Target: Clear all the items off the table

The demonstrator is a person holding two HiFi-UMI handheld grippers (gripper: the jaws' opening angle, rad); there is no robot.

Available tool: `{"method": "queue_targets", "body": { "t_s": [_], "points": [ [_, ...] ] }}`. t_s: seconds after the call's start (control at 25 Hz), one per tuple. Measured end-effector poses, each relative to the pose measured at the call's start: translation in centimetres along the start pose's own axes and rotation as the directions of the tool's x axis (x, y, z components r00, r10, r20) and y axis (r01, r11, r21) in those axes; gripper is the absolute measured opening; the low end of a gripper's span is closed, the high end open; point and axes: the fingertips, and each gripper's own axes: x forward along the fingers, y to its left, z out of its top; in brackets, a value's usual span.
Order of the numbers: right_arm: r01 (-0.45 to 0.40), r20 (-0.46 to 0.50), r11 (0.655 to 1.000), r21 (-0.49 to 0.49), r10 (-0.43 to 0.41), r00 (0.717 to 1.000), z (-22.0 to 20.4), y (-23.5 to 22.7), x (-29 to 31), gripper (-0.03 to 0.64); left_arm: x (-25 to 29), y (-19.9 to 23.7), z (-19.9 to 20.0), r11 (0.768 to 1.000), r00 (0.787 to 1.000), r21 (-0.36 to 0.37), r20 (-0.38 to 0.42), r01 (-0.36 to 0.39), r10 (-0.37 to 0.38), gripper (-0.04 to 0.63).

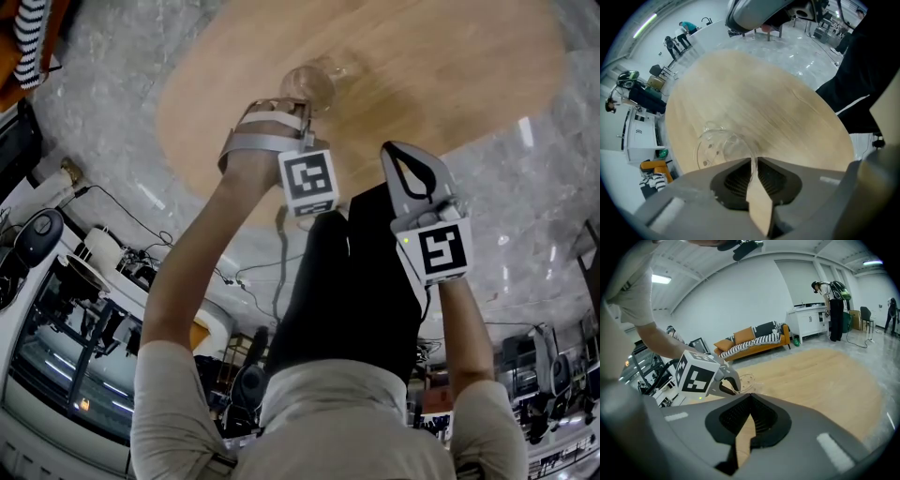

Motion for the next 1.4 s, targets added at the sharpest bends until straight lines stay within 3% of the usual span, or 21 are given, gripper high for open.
{"method": "queue_targets", "body": {
  "t_s": [0.16, 0.52, 0.8, 1.4],
  "points": [
    [0.004, 0.002, 1.0, 0.0, -0.004, 1.0, 0.1, -0.1, -0.4, 0.007, 0.0, 0.3, 0.1, 1.0, 1.0, -0.002, -0.018, -0.021, 0.021, 0.064],
    [-0.001, 0.003, 1.0, -0.017, 0.001, 1.0, 1.2, 1.3, 0.2, 0.008, -1.7, -0.5, -1.4, 0.989, 0.998, -0.147, 0.054, -0.007, 0.015, 0.043],
    [-0.015, 0.009, 0.998, -0.056, 0.016, 1.0, 3.8, 3.6, -0.2, 0.008, -6.2, 0.1, -3.0, 0.955, 0.994, -0.296, 0.09, -0.033, 0.062, 0.044],
    [0.003, 0.086, 0.99, -0.14, 0.009, 0.996, 11.7, 11.3, -4.7, 0.008, -18.1, -1.8, -5.2, 0.877, 0.974, -0.476, 0.164, -0.063, 0.159, 0.044]
  ]
}}
